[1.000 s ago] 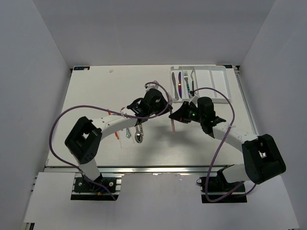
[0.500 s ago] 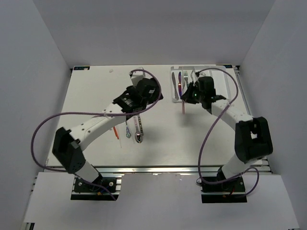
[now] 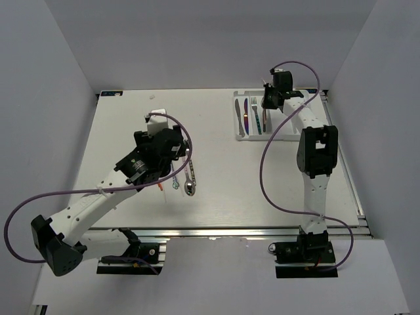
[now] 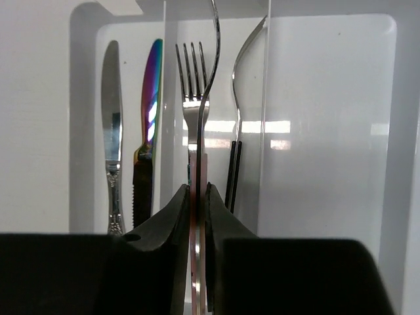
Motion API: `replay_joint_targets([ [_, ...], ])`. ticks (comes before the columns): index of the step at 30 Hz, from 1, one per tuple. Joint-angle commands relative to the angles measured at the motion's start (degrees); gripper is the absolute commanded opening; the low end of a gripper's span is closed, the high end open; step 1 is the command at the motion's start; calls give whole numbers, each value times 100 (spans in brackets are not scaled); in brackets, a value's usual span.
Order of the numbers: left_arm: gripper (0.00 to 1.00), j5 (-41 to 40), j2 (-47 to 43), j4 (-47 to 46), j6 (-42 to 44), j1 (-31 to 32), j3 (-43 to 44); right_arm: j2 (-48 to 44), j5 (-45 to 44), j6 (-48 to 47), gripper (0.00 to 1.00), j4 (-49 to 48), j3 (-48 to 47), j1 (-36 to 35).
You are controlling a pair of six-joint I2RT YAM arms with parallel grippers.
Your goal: Sort the eating utensils into containers
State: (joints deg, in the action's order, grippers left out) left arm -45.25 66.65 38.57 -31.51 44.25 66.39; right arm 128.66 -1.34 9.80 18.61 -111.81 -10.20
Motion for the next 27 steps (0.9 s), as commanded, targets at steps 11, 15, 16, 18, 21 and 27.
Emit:
replay_joint_targets([
  [11,98,-976,-1041,-25,321,-22,-1339,546,20,-251,0,371,-509,18],
  [15,98,-1038,-856,151,233,-22,-1304,511,-129,-260,38,441,-648,18],
  [16,98,-1038,-847,151,224,-22,-1287,485,-112,-260,42,485,-684,9],
  [18,98,-1038,-873,151,206,-22,-1286,336,-85,-277,61,564,-737,-9],
  [21,98,-1064,-1004,125,189,-22,-1313,20,-155,-312,88,687,-737,-79],
  [27,98,-1354,-1146,300,-214,-416,-1208,-1348,-1555,-286,89,575,166,-937],
])
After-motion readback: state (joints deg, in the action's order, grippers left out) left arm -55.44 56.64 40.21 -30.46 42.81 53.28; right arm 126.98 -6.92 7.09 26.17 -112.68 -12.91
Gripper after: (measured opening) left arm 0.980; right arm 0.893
